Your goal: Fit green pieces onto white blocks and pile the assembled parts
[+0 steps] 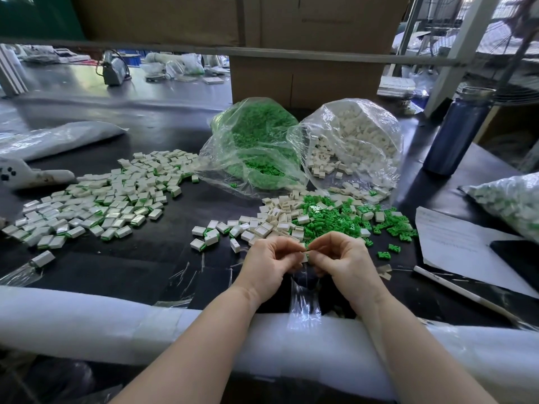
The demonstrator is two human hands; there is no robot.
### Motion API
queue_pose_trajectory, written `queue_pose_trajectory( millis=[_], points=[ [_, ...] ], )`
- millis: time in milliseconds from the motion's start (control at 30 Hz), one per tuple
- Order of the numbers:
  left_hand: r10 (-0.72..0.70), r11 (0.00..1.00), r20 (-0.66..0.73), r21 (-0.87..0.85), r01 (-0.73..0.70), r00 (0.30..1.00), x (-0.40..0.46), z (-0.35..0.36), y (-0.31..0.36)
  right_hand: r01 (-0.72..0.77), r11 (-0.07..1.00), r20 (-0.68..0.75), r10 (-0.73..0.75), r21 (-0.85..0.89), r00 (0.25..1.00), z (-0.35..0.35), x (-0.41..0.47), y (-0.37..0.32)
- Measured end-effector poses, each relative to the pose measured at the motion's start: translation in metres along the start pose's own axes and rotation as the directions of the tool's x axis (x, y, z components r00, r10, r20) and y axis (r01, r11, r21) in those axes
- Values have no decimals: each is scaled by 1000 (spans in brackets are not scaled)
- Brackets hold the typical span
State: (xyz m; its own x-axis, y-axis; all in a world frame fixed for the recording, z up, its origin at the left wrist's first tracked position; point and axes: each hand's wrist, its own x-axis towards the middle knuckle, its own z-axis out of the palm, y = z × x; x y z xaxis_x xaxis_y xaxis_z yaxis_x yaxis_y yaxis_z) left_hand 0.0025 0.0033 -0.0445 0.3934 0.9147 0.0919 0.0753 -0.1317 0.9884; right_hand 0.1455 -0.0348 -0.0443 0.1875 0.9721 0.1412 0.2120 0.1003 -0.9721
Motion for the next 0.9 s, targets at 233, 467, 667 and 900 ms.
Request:
queue_pose_trajectory(
  millis=[233,467,667,900],
  points=[
    [-8,999,54,46,6,999,-1,-1,-1,-53,999,57,53,-1,997,-3,-1,-2],
    [5,993,101,116,-17,995,-3,-1,0,-77,997,101,78,-10,992,-4,-1,-2],
    [32,988,65,148,-41,997,-3,-1,0,-77,996,76,74,35,994,-3,0,-1],
    [55,980,41,190,-62,998,-1,0,-3,-86,991,15,85,106,996,-2,1,1]
  ],
)
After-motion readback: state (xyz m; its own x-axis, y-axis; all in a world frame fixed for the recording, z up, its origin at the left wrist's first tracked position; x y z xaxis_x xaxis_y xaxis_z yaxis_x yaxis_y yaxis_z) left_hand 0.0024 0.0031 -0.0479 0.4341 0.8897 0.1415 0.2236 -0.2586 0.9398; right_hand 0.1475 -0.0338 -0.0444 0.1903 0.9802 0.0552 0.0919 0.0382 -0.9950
